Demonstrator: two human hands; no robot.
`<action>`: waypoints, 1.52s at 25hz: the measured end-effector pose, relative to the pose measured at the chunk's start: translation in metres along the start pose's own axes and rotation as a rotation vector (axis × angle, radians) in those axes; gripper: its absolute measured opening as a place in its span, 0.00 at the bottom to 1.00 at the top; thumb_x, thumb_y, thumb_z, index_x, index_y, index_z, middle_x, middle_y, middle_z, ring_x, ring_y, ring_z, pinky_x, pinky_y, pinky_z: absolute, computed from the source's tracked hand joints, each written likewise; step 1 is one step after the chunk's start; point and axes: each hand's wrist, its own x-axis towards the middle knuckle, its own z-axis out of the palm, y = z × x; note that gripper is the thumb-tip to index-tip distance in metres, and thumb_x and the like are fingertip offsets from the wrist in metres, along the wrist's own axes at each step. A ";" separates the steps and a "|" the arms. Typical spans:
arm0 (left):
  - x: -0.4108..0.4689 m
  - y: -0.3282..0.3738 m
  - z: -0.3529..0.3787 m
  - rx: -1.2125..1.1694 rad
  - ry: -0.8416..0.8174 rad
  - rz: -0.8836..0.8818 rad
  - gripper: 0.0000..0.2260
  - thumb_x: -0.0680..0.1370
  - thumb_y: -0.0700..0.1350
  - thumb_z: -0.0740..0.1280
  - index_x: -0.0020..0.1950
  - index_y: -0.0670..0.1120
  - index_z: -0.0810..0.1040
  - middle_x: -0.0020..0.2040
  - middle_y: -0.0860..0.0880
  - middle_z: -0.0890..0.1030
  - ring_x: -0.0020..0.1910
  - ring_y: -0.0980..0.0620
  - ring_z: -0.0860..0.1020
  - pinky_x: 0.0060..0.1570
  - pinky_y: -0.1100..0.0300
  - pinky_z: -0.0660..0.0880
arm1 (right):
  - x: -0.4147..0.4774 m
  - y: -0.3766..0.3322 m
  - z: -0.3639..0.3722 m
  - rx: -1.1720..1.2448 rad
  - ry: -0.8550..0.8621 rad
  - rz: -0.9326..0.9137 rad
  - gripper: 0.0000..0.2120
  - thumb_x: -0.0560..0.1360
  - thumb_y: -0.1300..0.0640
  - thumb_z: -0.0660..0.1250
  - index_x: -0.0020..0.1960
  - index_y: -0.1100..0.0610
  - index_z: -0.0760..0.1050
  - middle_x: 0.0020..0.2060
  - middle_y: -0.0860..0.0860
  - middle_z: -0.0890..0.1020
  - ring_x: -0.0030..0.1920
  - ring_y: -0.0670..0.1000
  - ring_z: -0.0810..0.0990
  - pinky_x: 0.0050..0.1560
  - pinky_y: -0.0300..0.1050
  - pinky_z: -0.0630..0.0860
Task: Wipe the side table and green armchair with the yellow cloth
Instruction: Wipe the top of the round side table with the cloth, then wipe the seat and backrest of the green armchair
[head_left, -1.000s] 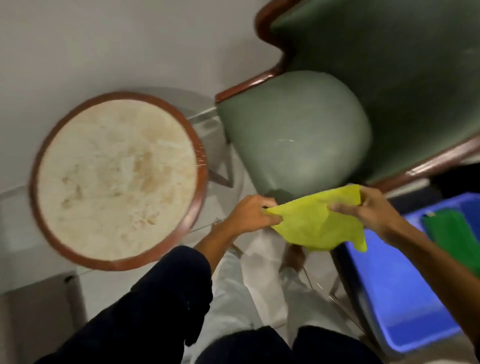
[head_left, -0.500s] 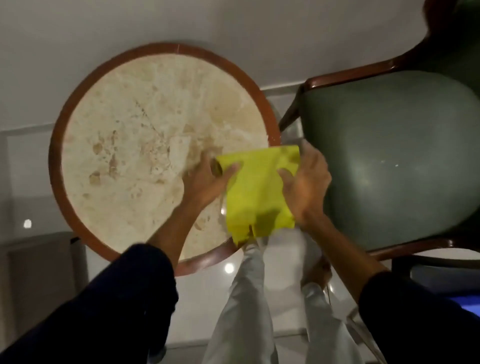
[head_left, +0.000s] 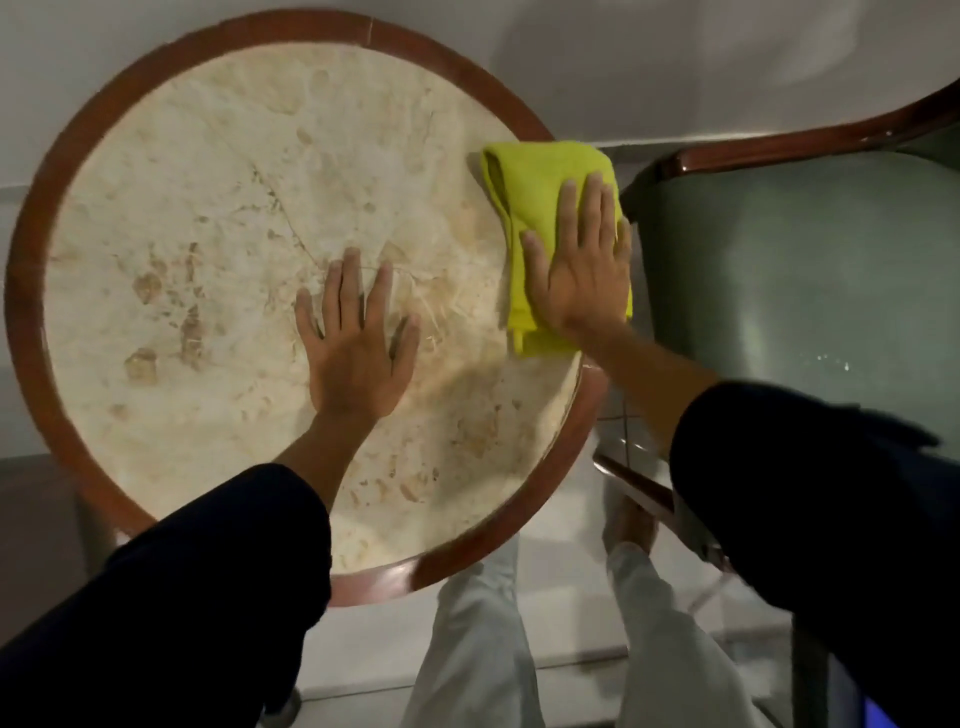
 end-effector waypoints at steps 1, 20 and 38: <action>-0.002 0.001 0.000 -0.003 0.022 0.003 0.27 0.81 0.61 0.51 0.78 0.51 0.55 0.79 0.43 0.58 0.78 0.45 0.57 0.74 0.39 0.54 | 0.023 -0.005 -0.002 0.011 0.000 -0.032 0.33 0.81 0.39 0.46 0.80 0.57 0.51 0.80 0.59 0.53 0.80 0.59 0.50 0.78 0.62 0.52; -0.105 0.146 -0.043 -0.540 -0.104 -0.164 0.08 0.77 0.48 0.60 0.48 0.44 0.70 0.46 0.43 0.76 0.52 0.38 0.73 0.51 0.44 0.72 | -0.168 0.109 -0.027 1.223 -0.466 0.796 0.15 0.67 0.56 0.80 0.43 0.63 0.76 0.44 0.61 0.81 0.48 0.57 0.79 0.47 0.54 0.77; 0.102 0.351 0.012 -0.014 -0.204 0.724 0.25 0.81 0.55 0.52 0.75 0.45 0.63 0.76 0.40 0.64 0.75 0.40 0.63 0.68 0.38 0.64 | -0.090 0.280 -0.023 0.048 -0.006 0.109 0.34 0.79 0.34 0.50 0.79 0.50 0.55 0.80 0.57 0.55 0.80 0.59 0.50 0.76 0.67 0.50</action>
